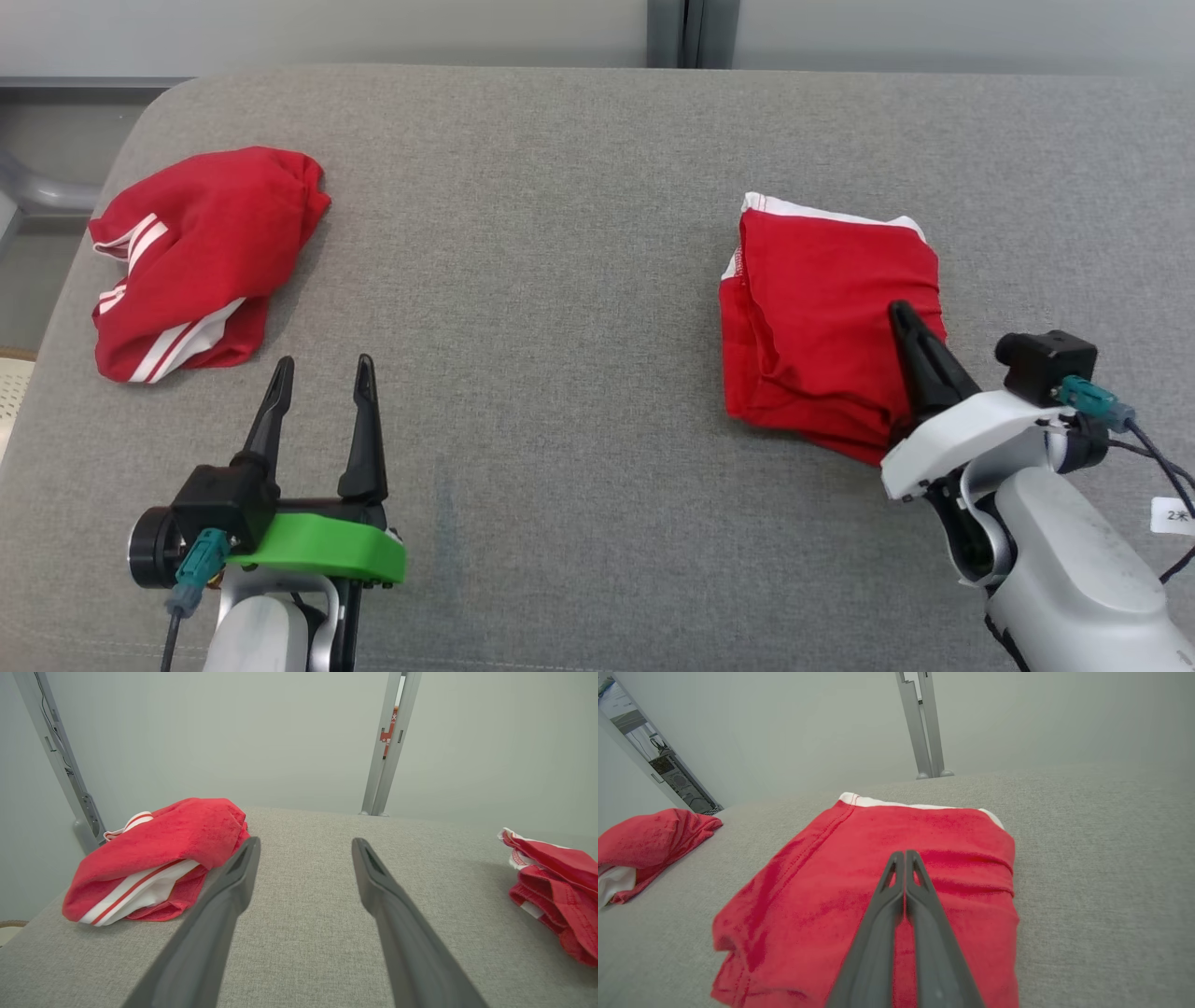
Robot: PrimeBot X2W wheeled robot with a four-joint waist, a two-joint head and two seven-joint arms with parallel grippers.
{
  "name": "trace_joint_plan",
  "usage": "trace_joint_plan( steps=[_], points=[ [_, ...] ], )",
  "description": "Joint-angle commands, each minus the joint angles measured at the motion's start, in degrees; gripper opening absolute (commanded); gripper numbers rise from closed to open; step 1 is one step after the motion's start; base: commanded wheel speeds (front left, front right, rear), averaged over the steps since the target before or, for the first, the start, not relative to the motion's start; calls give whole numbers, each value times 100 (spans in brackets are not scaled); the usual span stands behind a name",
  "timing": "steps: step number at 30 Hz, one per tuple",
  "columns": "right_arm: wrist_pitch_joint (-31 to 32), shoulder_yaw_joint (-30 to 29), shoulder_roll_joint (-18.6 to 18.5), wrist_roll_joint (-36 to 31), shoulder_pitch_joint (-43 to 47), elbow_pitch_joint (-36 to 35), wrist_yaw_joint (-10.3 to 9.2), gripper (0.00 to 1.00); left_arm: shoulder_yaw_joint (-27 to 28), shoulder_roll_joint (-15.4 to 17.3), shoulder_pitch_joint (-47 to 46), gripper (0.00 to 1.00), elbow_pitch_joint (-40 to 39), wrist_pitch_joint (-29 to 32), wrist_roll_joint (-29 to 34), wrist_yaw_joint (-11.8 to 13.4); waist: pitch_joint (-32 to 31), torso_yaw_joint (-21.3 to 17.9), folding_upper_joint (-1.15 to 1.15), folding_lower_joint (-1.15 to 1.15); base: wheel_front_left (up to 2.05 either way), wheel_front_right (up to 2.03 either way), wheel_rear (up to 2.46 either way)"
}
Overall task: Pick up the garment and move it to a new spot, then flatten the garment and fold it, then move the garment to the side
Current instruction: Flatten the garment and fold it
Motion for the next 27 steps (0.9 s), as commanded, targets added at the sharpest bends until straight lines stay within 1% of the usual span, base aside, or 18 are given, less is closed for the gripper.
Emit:
trace_joint_plan(
  steps=[1,10,15,19,23,24,25,26,27],
  points=[
    [-16,93,52,-64,-51,88,-8,0,-24,18,-117,100,20,-1,8,-11,12,35,0,0,0,0,0],
    [-16,725,610,-295,6,263,-8,0,-85,19,-91,100,50,-1,-74,41,8,78,0,0,0,0,0],
    [-16,953,759,-320,66,125,-8,0,-110,19,-70,100,87,-2,-59,73,-35,-5,0,0,0,0,0],
    [-17,782,702,-424,138,-213,-8,0,-82,18,-28,100,136,-1,-31,100,-127,-144,0,0,0,0,0],
    [-16,363,605,-593,316,-631,-8,0,-14,19,31,100,187,-1,24,88,-252,-294,0,0,0,0,0],
    [-16,217,574,-651,386,-739,-8,19,12,19,45,100,195,-2,28,88,-285,-334,0,0,0,0,0],
    [-17,94,552,-699,437,-819,-8,43,37,19,55,100,197,-1,33,91,-316,-371,0,0,0,0,0],
    [-16,-39,527,-773,509,-909,-8,73,69,19,74,100,198,-2,45,96,-348,-409,0,0,0,0,0],
    [-17,-151,515,-833,566,-977,-8,100,98,19,94,100,195,-1,59,101,-375,-443,0,0,0,0,0]
  ],
)
